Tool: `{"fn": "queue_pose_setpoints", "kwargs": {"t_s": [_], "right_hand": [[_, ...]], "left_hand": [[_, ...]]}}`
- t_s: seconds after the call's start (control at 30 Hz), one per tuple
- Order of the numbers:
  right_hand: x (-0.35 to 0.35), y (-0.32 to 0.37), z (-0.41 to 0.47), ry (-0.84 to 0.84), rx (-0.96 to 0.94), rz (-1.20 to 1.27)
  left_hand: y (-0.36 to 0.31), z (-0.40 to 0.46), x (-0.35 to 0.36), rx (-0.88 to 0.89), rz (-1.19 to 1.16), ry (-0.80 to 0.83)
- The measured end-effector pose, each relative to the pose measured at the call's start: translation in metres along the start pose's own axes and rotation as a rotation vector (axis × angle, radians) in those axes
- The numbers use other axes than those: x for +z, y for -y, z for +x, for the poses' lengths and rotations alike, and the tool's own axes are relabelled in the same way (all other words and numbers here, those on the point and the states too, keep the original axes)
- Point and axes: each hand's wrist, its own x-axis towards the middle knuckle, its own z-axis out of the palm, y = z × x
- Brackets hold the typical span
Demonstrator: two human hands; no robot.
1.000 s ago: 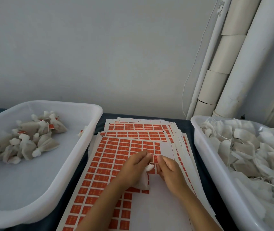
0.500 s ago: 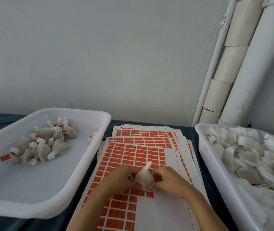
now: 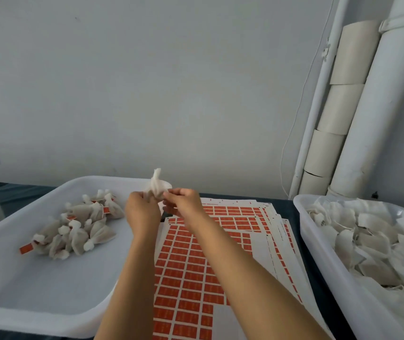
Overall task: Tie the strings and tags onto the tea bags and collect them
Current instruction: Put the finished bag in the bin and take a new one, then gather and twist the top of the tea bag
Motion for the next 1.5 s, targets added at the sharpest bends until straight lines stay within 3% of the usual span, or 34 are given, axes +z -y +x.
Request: {"fn": "queue_pose_setpoints", "kwargs": {"t_s": [0.1, 0.23, 0.37, 0.53, 0.8, 0.9, 1.0, 1.1, 1.17, 1.33, 1.5], "right_hand": [[0.013, -0.007, 0.002, 0.065, 0.027, 0.034], [0.013, -0.01, -0.002, 0.081, 0.001, -0.075], [-0.012, -0.005, -0.009, -0.005, -0.075, -0.185], [-0.076, 0.015, -0.021, -0.193, -0.153, -0.284], [-0.176, 0.033, -0.045, -0.522, -0.124, -0.372], [-0.211, 0.031, -0.052, -0.725, -0.135, -0.615], [-0.247, 0.023, -0.056, -0.912, 0.013, -0.872], [-0.268, 0.011, -0.059, -0.888, 0.293, -1.021], [-0.274, 0.0, -0.061, -0.848, 0.343, -1.03], [-0.285, -0.021, -0.061, -0.884, 0.227, -0.955], [-0.282, -0.015, -0.058, -0.982, -0.124, -0.943]], "left_hand": [[0.003, 0.005, -0.002, -0.057, 0.093, 0.026], [0.0, -0.004, -0.001, -0.1, 0.423, 0.087], [-0.011, -0.018, 0.009, 0.064, 0.39, 0.085], [-0.037, -0.047, 0.042, 0.202, 0.201, 0.198], [-0.068, -0.101, 0.114, 0.369, 0.227, 0.447], [-0.072, -0.112, 0.131, 0.382, 0.252, 0.517], [-0.07, -0.117, 0.14, 0.395, 0.267, 0.561], [-0.068, -0.121, 0.144, 0.402, 0.281, 0.584], [-0.066, -0.123, 0.147, 0.419, 0.294, 0.596], [-0.06, -0.124, 0.151, 0.429, 0.294, 0.608], [-0.055, -0.12, 0.151, 0.435, 0.274, 0.616]]}}
